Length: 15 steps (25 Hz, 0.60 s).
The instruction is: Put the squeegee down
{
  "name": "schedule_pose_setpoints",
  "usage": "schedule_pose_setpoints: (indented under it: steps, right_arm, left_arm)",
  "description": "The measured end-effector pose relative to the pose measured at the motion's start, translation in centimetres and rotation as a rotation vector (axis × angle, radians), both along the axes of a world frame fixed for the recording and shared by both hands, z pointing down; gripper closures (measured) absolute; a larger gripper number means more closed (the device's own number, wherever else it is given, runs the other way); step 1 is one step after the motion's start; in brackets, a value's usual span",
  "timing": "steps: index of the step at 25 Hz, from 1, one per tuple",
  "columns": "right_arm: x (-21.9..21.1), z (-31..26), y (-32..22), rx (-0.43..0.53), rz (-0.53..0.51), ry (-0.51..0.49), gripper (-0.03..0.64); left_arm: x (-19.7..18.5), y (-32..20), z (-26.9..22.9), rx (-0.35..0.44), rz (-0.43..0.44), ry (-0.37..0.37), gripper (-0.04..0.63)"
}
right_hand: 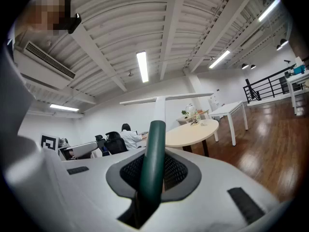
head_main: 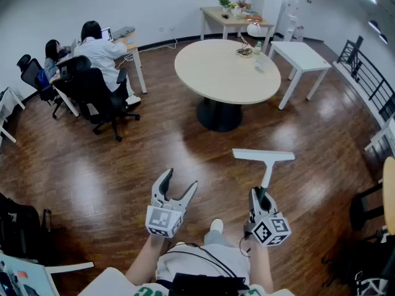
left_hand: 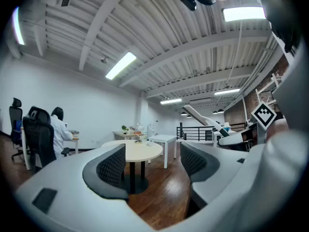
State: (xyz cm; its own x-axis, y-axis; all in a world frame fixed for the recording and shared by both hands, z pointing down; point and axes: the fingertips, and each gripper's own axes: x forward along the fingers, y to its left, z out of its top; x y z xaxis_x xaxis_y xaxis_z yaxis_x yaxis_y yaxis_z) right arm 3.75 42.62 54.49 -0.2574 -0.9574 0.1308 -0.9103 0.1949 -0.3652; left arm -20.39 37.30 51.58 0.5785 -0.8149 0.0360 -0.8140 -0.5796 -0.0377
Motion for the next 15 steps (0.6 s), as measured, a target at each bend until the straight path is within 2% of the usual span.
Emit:
schedule_pose_setpoints:
  steps: [5, 8, 15]
  right_arm:
    - [6.9, -1.0, -3.8, 0.039, -0.013, -0.005, 0.561]
    - [10.1, -0.3, -4.9, 0.028, -0.033, -0.005, 0.561]
    - [12.7, 2.2, -6.6, -0.025, -0.058, -0.064, 0.561]
  left_arm:
    - [5.3, -3.5, -1.9, 0.025, -0.044, 0.014, 0.241]
    - [7.4, -4.7, -3.0, 0.039, -0.088, 0.017, 0.241]
    - [11.3, -6.5, -2.8, 0.036, -0.098, 0.0, 0.244]
